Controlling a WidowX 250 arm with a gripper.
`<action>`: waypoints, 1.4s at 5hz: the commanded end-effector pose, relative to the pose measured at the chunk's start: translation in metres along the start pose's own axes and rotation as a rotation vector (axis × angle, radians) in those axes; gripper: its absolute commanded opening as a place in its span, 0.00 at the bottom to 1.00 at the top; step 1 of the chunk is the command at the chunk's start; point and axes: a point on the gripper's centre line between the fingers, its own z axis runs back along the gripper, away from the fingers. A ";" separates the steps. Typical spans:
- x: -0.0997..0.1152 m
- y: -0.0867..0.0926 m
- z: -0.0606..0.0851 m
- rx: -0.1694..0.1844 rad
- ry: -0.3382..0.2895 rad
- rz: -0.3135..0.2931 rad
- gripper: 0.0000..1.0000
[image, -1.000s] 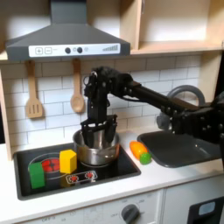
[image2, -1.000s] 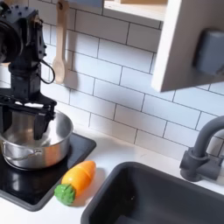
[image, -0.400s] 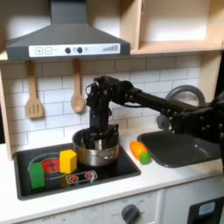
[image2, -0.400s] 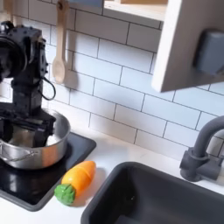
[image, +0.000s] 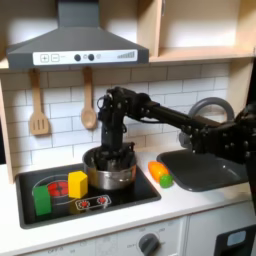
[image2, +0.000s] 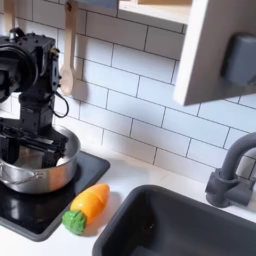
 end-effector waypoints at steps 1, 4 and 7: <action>0.020 0.023 0.002 -0.001 -0.001 0.081 1.00; 0.035 0.041 0.003 -0.007 0.004 0.144 1.00; 0.012 0.026 0.000 -0.016 0.013 0.078 1.00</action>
